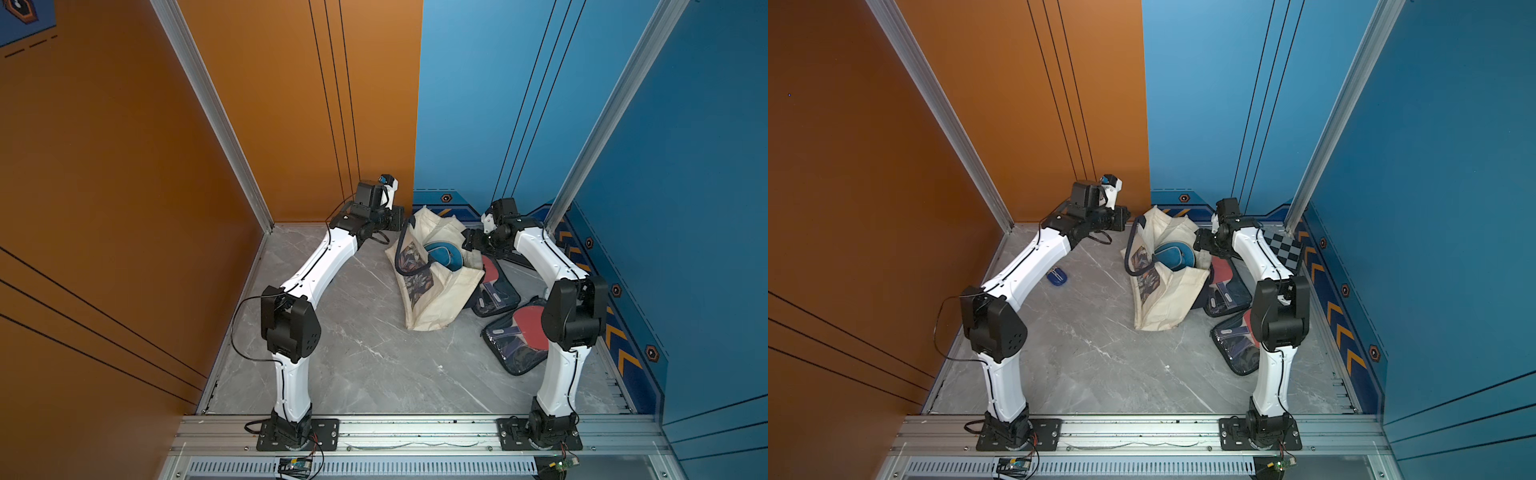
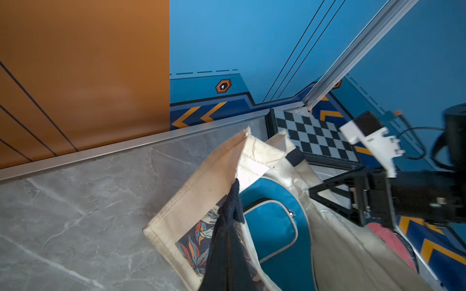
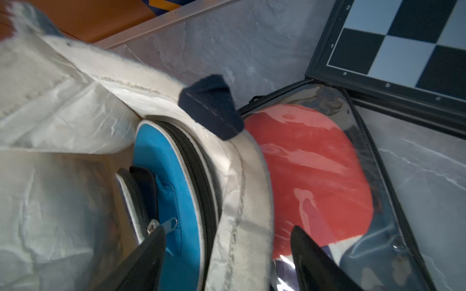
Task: Remove the ping pong set from the canvas bag
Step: Pick up the canvas bag from the center of the board.
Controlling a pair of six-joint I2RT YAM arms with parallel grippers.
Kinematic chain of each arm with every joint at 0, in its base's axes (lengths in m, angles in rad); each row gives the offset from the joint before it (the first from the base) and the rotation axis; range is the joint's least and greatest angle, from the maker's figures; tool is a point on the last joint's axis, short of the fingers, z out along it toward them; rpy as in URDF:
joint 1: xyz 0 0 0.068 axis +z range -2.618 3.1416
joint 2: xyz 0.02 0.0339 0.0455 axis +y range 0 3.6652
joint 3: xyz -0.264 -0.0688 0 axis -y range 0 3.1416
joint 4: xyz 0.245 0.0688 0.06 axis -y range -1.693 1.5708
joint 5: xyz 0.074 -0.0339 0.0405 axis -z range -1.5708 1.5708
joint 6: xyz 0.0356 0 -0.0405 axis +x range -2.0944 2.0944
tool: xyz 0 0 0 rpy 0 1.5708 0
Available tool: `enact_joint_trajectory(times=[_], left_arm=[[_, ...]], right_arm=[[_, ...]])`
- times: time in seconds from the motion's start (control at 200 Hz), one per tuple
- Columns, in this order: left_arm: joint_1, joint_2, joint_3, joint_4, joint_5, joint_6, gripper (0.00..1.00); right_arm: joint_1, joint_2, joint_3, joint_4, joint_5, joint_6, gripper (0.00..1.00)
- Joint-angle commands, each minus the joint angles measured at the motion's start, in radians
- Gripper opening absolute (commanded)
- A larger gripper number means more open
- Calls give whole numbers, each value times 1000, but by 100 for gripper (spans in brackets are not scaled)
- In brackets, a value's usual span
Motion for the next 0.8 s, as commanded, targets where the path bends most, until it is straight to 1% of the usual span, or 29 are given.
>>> enact_joint_trajectory(times=[0.0,0.03,0.055,0.095,0.11,0.14,0.21,0.29,0.33,0.42,0.49,0.566,0.621,0.661,0.736,0.791], left_arm=[[16,-5,18,38,84,-24,0],[16,-1,19,39,91,-23,0],[16,-1,17,39,98,-26,0],[14,-2,3,41,104,-29,0],[13,-3,-3,41,102,-30,0],[13,-7,-20,39,100,-40,0],[21,-32,-69,38,118,-87,0],[39,-78,-106,26,119,-133,0],[48,-90,-95,3,115,-133,0],[68,-123,-91,-2,76,-120,0],[83,-98,-41,-46,84,-126,0],[85,-53,14,-90,83,-133,8],[84,-34,32,-104,84,-151,20],[82,-30,39,-116,74,-167,27],[83,-38,39,-135,47,-198,33],[82,-42,46,-168,34,-218,35]], right_arm=[[9,69,46,71,-76,36,55],[18,77,62,70,-86,26,42],[29,77,72,70,-82,13,33],[48,72,83,72,-40,-1,18],[54,72,88,71,-25,-5,10],[66,69,102,69,-4,-9,0],[81,49,124,68,15,15,0],[101,37,175,66,8,47,0],[116,6,210,64,17,60,0],[147,8,310,51,39,99,0],[162,23,379,45,16,128,0],[183,90,468,-4,-20,113,0],[207,120,532,-65,-1,65,0],[227,126,560,-98,30,34,0],[247,108,555,-102,61,11,0],[253,102,547,-103,62,4,0]])
